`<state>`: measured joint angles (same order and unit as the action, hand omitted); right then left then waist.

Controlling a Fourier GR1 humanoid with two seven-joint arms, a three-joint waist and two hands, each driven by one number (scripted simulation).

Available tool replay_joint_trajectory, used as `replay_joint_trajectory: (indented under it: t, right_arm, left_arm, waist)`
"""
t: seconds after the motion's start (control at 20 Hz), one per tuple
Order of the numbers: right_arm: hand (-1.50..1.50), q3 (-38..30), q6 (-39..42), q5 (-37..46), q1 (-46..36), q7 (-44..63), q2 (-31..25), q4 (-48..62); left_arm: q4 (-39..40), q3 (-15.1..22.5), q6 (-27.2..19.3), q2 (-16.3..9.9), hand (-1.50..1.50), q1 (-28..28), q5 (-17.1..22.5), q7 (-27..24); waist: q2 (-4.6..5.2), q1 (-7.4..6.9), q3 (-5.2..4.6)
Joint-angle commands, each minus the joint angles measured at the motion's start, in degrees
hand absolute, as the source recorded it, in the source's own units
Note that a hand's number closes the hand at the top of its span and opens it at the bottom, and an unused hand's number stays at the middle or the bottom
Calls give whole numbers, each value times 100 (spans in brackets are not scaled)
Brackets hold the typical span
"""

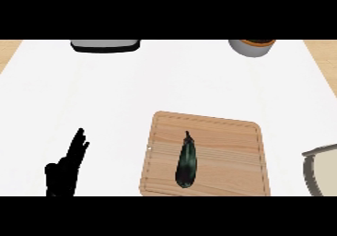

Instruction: Pick the lemon from the cutting board and place it in the tiered basket

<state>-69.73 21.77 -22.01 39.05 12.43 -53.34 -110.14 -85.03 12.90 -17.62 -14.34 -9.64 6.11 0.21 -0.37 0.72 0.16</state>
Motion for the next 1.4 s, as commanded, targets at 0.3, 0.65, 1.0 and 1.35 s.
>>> replay_joint_trajectory:
  t: [0.3, 0.65, 1.0, 1.35]
  right_arm:
    - [150, 1389, -32, 1393, -1167, -41, 116, 25]
    - [150, 2480, -403, 2209, -1934, 505, 326, 129]
    - [150, 3089, -563, 1862, -2575, 520, 1094, 850]
    - [-150, 2939, -455, 997, -3181, 534, 1491, 1471]
  left_arm:
    - [-12, 79, -15, 152, 0, 144, -264, 156]
    - [864, -262, 158, 266, 0, 661, -176, -214]
    - [325, -56, -48, 295, 0, 363, -305, 33]
    - [369, -48, -4, 282, 0, 295, -217, 50]
  waist:
    - [43, -97, -15]
    - [50, -76, -19]
    - [44, -97, -16]
    - [42, -83, -13]
